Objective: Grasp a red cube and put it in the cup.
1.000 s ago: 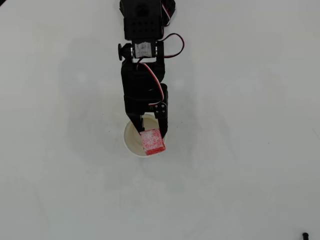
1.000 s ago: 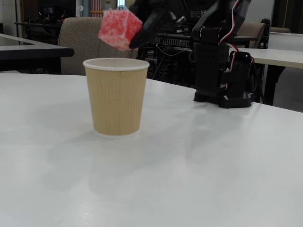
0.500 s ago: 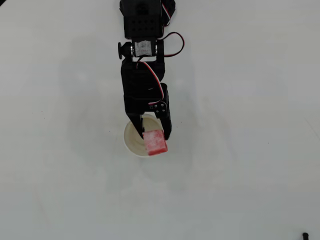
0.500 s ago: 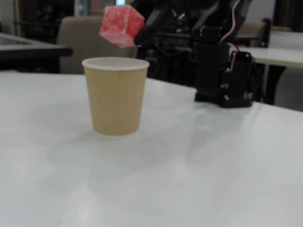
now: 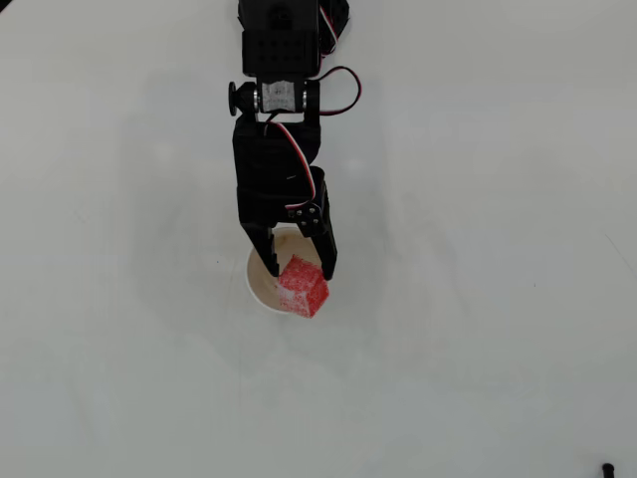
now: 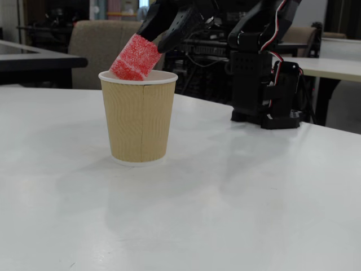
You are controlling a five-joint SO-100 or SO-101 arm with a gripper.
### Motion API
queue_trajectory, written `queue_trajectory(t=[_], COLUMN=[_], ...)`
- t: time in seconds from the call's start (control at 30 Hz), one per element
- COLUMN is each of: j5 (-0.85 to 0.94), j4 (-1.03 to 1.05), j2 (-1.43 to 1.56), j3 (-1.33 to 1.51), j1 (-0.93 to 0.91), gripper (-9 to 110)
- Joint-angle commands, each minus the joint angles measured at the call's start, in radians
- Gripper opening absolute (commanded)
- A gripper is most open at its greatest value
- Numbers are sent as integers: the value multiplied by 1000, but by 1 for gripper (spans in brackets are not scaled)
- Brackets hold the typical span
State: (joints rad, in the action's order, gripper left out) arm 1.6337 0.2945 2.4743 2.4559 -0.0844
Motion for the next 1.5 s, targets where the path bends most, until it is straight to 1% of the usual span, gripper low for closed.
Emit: queue_trajectory(t=[0.0, 0.53, 0.83, 1.07, 1.17, 1.3, 1.47], j5=[-8, -9, -29, -150, -235, -314, -351], j4=[2, -23, -26, -81, -95, -97, -48], j2=[21, -3, -6, -5, 8, 25, 29], j3=[-9, -77, -117, -176, -179, -160, -137], j1=[0, -112, -129, -114, -115, -114, -114], gripper=[22, 22, 22, 22, 22, 22, 22])
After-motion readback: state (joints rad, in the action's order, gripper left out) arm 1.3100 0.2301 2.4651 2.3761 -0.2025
